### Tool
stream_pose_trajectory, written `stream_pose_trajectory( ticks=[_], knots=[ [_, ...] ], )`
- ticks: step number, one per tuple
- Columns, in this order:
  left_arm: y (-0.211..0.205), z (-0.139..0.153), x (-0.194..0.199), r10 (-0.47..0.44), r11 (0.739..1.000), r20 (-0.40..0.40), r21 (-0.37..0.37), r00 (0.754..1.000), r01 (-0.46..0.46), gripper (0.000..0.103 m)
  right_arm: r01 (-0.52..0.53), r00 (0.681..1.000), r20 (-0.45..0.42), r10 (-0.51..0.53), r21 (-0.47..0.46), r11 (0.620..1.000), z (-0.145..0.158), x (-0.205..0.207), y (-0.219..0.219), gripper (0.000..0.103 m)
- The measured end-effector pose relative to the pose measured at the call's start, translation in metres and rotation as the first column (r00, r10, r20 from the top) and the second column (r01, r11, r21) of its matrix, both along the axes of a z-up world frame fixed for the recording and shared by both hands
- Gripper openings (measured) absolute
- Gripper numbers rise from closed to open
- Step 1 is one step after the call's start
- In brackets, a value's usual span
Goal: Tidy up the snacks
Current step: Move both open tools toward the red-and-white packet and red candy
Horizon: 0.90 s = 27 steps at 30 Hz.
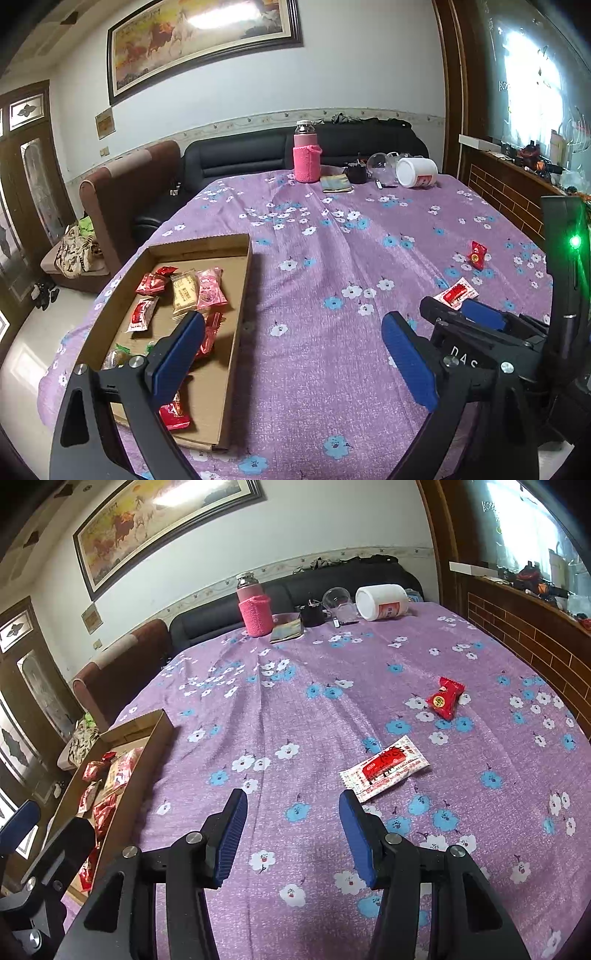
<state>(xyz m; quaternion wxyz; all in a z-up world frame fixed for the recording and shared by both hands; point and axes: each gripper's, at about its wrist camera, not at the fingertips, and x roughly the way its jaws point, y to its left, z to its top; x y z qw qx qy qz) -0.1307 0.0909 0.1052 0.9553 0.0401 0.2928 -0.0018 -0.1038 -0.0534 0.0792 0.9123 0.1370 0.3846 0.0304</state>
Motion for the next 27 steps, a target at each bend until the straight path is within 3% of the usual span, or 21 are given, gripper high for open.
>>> stream_pose_trajectory(
  ticks=[27],
  knots=[
    [0.000, -0.022, 0.016, -0.017, 1.000, -0.091, 0.004, 0.996, 0.018, 0.096, 0.053, 0.997, -0.051, -0.051, 0.044, 0.998, -0.019, 0.007, -0.017, 0.056]
  ],
)
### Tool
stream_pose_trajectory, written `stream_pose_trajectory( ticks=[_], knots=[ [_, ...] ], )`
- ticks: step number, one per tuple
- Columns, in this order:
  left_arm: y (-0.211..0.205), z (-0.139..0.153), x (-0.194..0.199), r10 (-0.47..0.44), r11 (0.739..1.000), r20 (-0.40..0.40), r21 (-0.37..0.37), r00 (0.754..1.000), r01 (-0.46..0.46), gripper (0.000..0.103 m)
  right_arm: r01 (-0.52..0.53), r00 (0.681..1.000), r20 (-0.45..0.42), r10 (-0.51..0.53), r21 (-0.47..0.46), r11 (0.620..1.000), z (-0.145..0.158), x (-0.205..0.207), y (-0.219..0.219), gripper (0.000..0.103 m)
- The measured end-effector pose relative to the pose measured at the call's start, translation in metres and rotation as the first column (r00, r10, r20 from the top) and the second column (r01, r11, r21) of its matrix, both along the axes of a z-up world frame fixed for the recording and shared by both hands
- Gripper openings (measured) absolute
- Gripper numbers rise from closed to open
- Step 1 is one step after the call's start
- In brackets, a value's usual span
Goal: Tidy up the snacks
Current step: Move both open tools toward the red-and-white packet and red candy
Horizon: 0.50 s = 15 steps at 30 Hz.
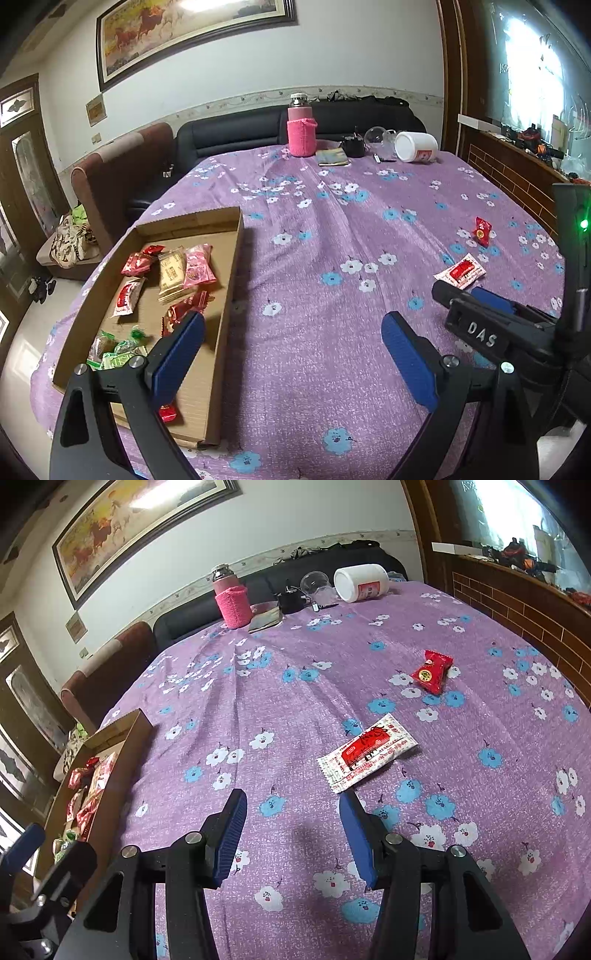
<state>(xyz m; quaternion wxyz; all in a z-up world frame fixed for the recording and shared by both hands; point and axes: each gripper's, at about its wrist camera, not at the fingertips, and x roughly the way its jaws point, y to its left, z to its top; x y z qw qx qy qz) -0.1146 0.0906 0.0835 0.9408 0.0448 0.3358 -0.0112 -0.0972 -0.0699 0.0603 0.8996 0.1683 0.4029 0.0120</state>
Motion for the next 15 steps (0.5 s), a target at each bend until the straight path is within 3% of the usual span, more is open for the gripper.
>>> stream_pose_trajectory(
  ticks=[5, 10, 15],
  knots=[
    [-0.001, -0.003, 0.005, -0.022, 1.000, -0.026, -0.014, 0.999, 0.021, 0.096, -0.005, 1.000, 0.026, 0.004, 0.039, 0.999, 0.016, 0.001, -0.024, 0.056],
    [-0.001, -0.010, 0.011, -0.065, 0.995, -0.075, -0.085, 0.995, 0.059, 0.096, 0.098, 0.995, 0.020, -0.099, 0.047, 0.994, 0.032, 0.013, -0.106, 0.060],
    [-0.016, -0.014, 0.012, -0.148, 0.982, -0.087, -0.129, 0.985, 0.137, 0.096, 0.161, 0.986, -0.046, -0.161, 0.006, 0.987, 0.018, 0.049, -0.166, 0.060]
  ],
)
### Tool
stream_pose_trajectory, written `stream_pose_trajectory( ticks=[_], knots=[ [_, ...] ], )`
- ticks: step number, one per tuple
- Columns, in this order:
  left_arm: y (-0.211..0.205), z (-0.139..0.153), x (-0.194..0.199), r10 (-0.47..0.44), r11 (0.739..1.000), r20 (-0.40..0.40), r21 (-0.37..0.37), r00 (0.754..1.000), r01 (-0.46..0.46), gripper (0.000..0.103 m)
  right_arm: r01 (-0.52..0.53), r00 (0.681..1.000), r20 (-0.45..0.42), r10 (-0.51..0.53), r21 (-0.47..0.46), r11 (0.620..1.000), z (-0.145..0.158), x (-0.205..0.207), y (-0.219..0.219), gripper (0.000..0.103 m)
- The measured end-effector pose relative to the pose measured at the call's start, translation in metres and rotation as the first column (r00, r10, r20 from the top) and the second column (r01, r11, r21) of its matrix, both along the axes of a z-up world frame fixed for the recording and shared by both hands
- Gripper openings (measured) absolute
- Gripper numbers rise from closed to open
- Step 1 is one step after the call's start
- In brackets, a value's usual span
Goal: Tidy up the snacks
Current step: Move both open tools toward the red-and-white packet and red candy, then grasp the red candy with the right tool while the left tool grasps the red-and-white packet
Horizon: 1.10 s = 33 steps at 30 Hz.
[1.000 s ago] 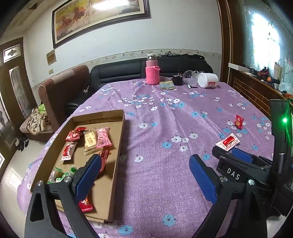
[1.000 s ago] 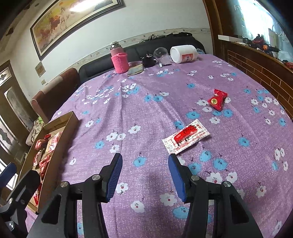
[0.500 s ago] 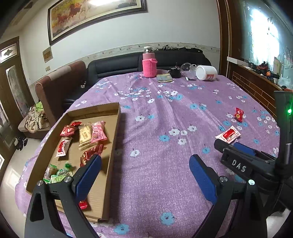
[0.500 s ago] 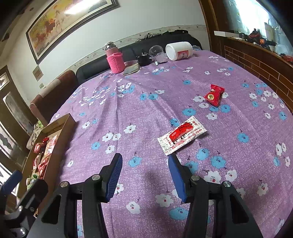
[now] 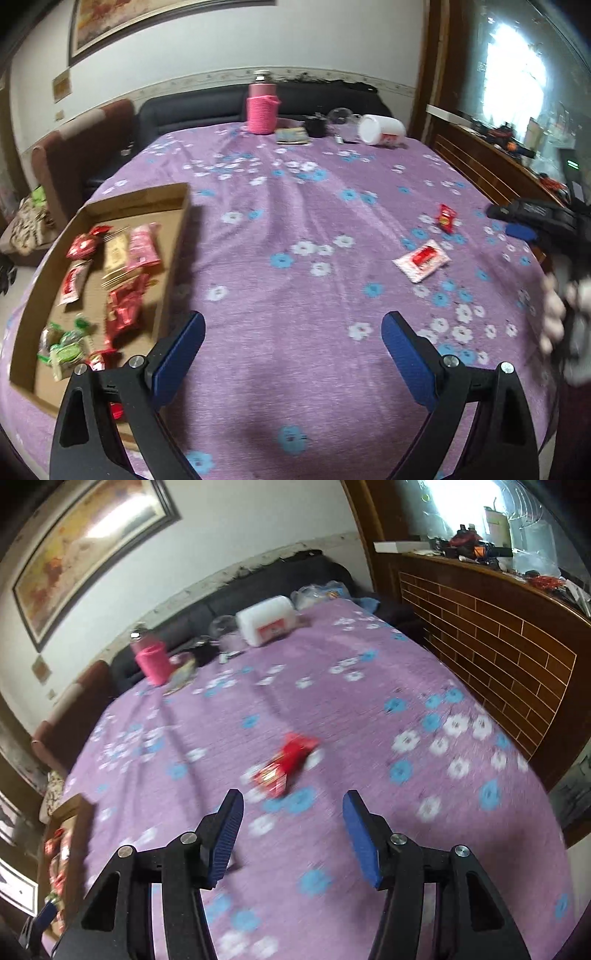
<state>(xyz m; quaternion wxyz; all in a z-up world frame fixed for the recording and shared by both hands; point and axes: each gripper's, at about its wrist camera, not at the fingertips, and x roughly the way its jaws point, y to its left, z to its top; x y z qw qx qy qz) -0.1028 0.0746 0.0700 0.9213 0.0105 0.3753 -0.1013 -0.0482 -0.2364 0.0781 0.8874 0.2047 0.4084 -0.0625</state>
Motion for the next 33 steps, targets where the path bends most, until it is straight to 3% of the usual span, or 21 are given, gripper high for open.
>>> stream_pose_trajectory(
  ticks=[4, 12, 14, 16, 18, 21, 30, 31, 33],
  knots=[
    [-0.017, 0.003, 0.006, -0.084, 0.996, -0.020, -0.004, 0.996, 0.084, 0.096, -0.014, 0.998, -0.055, 0.021, 0.125, 0.992, -0.023, 0.035, -0.007, 0.059],
    [-0.056, 0.008, 0.042, -0.245, 0.968, -0.050, -0.070, 0.968, 0.241, 0.095, -0.027, 0.995, -0.092, 0.024, -0.034, 0.999, -0.040, 0.081, 0.021, 0.059],
    [-0.073, 0.006, 0.052, -0.288, 0.957, -0.051, -0.066, 0.956, 0.284, 0.095, -0.029, 0.994, -0.104, 0.025, -0.042, 0.999, -0.046, 0.087, 0.020, 0.051],
    [-0.093, 0.001, 0.062, -0.332, 0.943, -0.054, -0.045, 0.942, 0.330, 0.094, -0.027, 0.994, -0.105, 0.020, -0.074, 0.997, -0.052, 0.087, 0.019, 0.029],
    [-0.110, -0.006, 0.069, -0.374, 0.927, -0.063, -0.031, 0.925, 0.373, 0.085, -0.034, 0.993, -0.117, 0.022, -0.099, 0.994, -0.053, 0.087, 0.017, 0.021],
    [-0.132, -0.017, 0.082, -0.438, 0.899, -0.088, -0.024, 0.895, 0.438, 0.079, -0.025, 0.994, -0.107, 0.020, -0.039, 0.999, -0.053, 0.084, 0.006, 0.018],
    [-0.169, -0.040, 0.106, -0.540, 0.835, -0.134, 0.037, 0.831, 0.549, 0.078, -0.030, 0.995, -0.094, 0.035, 0.055, 0.998, -0.054, 0.081, -0.005, 0.019],
    [-0.172, -0.043, 0.107, -0.547, 0.828, -0.140, 0.050, 0.825, 0.558, 0.074, -0.033, 0.995, -0.094, 0.038, 0.057, 0.998, -0.054, 0.081, -0.004, 0.019],
    [-0.175, -0.048, 0.108, -0.556, 0.819, -0.160, 0.061, 0.816, 0.571, 0.049, -0.038, 0.995, -0.091, 0.043, 0.061, 0.997, -0.053, 0.080, -0.004, 0.019]
  ],
)
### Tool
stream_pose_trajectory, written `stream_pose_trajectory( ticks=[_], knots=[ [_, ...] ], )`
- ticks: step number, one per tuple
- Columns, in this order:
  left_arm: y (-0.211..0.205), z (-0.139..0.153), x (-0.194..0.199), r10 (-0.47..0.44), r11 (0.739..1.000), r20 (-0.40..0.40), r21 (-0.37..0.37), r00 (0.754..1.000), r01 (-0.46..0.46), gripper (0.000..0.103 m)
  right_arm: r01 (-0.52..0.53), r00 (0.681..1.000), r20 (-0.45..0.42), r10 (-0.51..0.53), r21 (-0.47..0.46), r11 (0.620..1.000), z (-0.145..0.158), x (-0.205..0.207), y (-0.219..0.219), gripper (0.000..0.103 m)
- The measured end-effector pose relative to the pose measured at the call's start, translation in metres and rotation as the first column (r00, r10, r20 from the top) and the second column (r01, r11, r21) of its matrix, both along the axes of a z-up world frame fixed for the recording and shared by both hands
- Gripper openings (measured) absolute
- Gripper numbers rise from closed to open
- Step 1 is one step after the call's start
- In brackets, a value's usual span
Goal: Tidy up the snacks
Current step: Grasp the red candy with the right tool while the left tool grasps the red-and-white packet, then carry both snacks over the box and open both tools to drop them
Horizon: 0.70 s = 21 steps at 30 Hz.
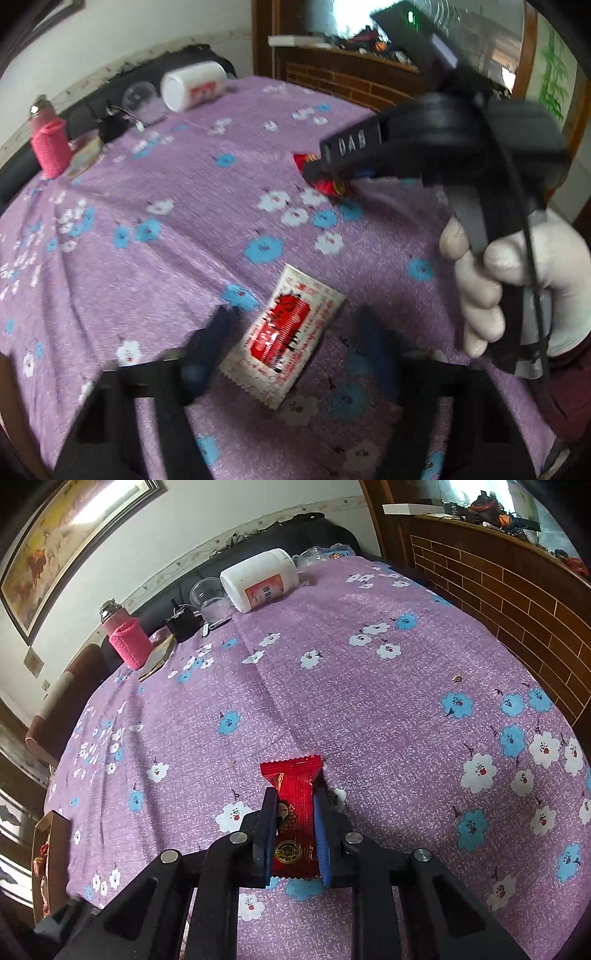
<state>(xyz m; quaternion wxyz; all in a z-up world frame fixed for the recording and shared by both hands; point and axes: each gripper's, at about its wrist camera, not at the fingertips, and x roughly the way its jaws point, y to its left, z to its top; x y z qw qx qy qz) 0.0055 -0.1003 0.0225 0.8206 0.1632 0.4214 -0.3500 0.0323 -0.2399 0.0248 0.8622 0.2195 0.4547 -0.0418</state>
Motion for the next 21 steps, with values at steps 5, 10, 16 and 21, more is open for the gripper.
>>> stream_pose_trajectory(
  ticks=[5, 10, 16, 21],
  knots=[
    [0.007, 0.002, 0.001, 0.010, 0.999, -0.006, -0.031, 1.000, -0.010, 0.029, 0.001, 1.000, 0.016, -0.001, 0.004, 1.000, 0.004, -0.003, 0.000, 0.019],
    [0.019, 0.007, -0.005, 0.054, 0.996, 0.001, -0.066, 0.999, -0.054, 0.029, 0.014, 0.998, 0.060, -0.015, 0.013, 1.000, 0.011, -0.009, -0.002, 0.019],
    [0.059, 0.033, -0.022, 0.149, 0.977, 0.012, -0.154, 0.989, -0.146, 0.029, -0.004, 0.988, 0.155, -0.001, 0.031, 1.000, 0.025, -0.016, 0.000, 0.019],
    [0.138, 0.063, -0.046, 0.299, 0.928, 0.010, -0.238, 0.954, -0.288, 0.029, -0.033, 0.980, 0.196, 0.029, 0.014, 0.999, 0.032, -0.021, 0.015, 0.019]
  ],
)
